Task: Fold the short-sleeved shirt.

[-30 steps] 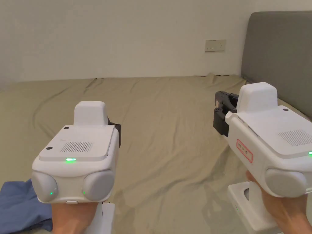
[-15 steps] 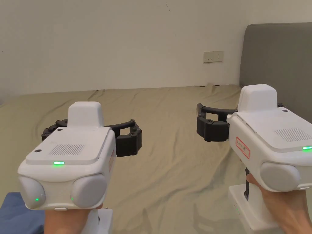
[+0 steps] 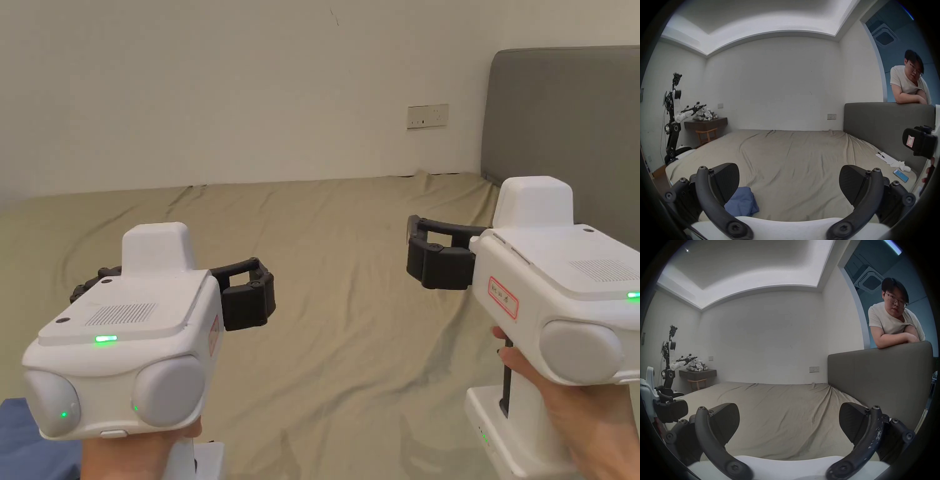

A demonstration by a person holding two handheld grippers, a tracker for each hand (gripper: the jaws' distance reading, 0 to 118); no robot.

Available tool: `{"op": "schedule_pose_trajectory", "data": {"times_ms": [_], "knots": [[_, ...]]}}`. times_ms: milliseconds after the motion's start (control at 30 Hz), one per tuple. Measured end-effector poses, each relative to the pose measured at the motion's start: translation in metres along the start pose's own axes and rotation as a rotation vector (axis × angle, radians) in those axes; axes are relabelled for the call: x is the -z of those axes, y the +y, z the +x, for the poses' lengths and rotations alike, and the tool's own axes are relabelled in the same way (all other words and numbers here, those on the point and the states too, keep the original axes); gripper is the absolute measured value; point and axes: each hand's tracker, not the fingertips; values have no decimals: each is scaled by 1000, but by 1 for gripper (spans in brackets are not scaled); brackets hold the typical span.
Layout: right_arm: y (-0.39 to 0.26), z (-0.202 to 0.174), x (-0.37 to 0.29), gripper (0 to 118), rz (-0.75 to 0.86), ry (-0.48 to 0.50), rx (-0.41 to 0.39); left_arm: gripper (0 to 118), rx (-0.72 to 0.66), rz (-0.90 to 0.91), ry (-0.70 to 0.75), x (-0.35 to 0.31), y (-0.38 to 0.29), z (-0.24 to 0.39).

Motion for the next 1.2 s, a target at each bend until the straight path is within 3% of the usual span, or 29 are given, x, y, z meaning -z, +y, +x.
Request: {"op": "schedule_pose_trajectory", "data": {"times_ms": [167, 400, 667, 1000, 1200], "knots": [[-1, -1, -1, 118, -9, 5, 13, 118, 53, 15, -9, -4, 2, 7], [1, -1, -4, 118, 12, -4, -15, 118, -7, -12, -43, -2, 4, 3], [2, 3, -2, 118, -44, 10, 68, 118, 0, -46, -42, 4, 1, 3], [-2, -2, -3, 118, -3, 17, 19, 118, 17, -75, -74, 10, -1, 7], [2, -6, -2, 118, -10, -32, 26, 118, 30, -106, -69, 16, -3, 8]]}}
